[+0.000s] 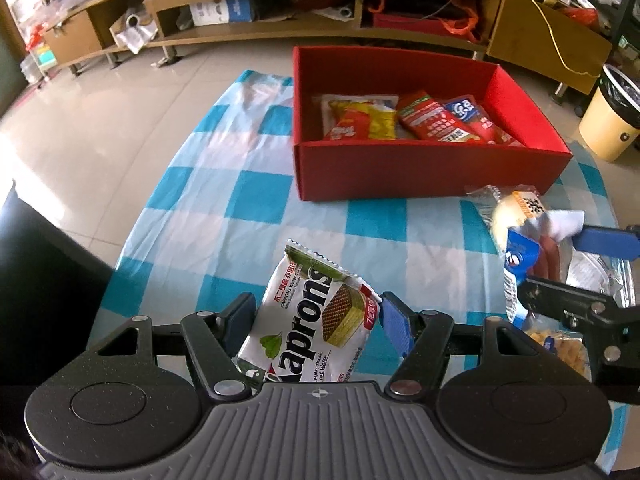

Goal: Organize snacks
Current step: 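Lift and carry the wafer pack and sausage pack over the red box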

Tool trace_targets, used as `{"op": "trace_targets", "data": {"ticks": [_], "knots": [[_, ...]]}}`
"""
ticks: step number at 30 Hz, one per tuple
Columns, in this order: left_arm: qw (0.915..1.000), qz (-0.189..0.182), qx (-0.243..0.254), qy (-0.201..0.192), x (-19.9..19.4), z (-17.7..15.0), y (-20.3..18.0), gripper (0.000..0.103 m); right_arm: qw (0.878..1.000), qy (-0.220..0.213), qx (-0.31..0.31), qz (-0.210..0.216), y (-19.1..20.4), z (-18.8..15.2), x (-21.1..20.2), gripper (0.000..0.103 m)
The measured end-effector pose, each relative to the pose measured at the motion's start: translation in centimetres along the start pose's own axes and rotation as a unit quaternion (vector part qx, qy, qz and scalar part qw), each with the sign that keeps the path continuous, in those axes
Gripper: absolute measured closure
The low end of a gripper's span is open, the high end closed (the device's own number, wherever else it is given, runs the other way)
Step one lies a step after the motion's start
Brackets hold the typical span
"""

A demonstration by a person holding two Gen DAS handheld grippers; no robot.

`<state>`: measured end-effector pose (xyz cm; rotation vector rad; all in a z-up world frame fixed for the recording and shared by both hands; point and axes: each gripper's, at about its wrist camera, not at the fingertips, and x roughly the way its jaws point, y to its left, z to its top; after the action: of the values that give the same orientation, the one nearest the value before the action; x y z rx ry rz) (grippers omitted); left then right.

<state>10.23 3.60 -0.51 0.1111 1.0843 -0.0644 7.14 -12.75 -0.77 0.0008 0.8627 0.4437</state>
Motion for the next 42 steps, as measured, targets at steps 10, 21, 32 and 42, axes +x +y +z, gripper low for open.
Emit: {"op": "trace_targets", "data": {"ticks": [10,21,32,42], "knots": [[0.9999,-0.003,0.015,-0.005,0.3,1.2,-1.3,0.03,1.0,-0.008,0.011,-0.008,-1.3,0.9,-0.1,0.035],[0.9996,-0.002,0.026,-0.009,0.6,2.4,-2.3,0.029,1.0,-0.013,0.015,-0.011,-2.0,1.9,0.0,0.035],[0.9994,0.005,0.026,-0.023,1.4,5.5,-2.8,0.029,0.999,-0.029,0.023,-0.022,-3.3,4.0,0.7,0.035],[0.9982,0.019,0.036,-0.044,2.7,9.3,-3.9,0.029,0.998,-0.045,0.036,-0.038,-5.8,6.7,2.5,0.035]]}}
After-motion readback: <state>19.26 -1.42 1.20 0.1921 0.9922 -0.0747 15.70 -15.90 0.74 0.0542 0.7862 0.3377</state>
